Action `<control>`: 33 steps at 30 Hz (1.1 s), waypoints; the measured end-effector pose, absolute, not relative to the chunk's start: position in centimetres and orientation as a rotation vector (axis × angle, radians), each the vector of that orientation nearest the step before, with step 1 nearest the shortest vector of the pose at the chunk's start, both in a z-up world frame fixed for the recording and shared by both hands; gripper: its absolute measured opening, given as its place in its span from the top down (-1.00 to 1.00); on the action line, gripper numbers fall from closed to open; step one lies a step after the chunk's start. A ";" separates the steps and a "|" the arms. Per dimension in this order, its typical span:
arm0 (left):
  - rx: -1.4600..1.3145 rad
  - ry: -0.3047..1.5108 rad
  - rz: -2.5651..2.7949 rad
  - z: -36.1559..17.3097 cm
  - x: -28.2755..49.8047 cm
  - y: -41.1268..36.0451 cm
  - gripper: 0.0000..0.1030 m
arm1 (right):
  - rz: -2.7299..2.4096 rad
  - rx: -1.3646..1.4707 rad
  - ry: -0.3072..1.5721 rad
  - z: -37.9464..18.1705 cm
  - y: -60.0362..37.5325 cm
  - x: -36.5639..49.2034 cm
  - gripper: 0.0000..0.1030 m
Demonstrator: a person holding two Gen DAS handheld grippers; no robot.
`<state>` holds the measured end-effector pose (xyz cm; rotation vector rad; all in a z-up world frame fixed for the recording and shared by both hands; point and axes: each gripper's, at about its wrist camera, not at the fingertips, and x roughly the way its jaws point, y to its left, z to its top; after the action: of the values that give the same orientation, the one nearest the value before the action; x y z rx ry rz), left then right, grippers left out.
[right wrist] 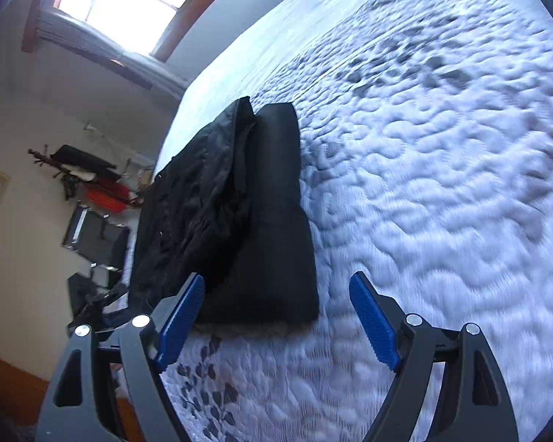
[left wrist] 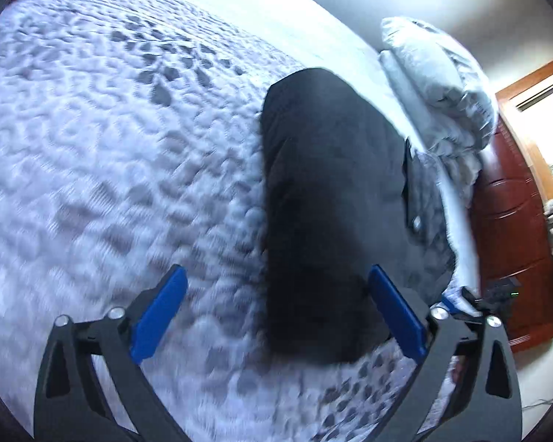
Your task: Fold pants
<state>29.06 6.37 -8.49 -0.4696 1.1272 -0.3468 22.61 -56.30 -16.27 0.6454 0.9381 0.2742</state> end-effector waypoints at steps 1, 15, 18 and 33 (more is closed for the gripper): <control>-0.442 1.120 -0.339 -8.2 28.3 6.2 -0.94 | 0.256 0.624 0.930 -16.0 -56.0 22.0 -0.81; -0.021 1.073 -0.303 -5.0 17.6 0.4 -0.94 | -0.043 0.318 0.897 -12.6 -50.0 12.4 -0.92; -0.029 1.062 -0.290 -4.1 16.2 0.0 -0.94 | -0.053 0.311 0.880 -11.9 -48.7 10.9 -0.92; -0.074 0.975 -0.167 0.4 11.7 0.7 -0.94 | -0.098 0.237 0.825 -7.9 -43.1 5.6 -0.92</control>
<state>11.65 0.65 0.43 -0.0741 0.9747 -0.1673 5.65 -43.06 -7.90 0.2370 0.8250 -0.0982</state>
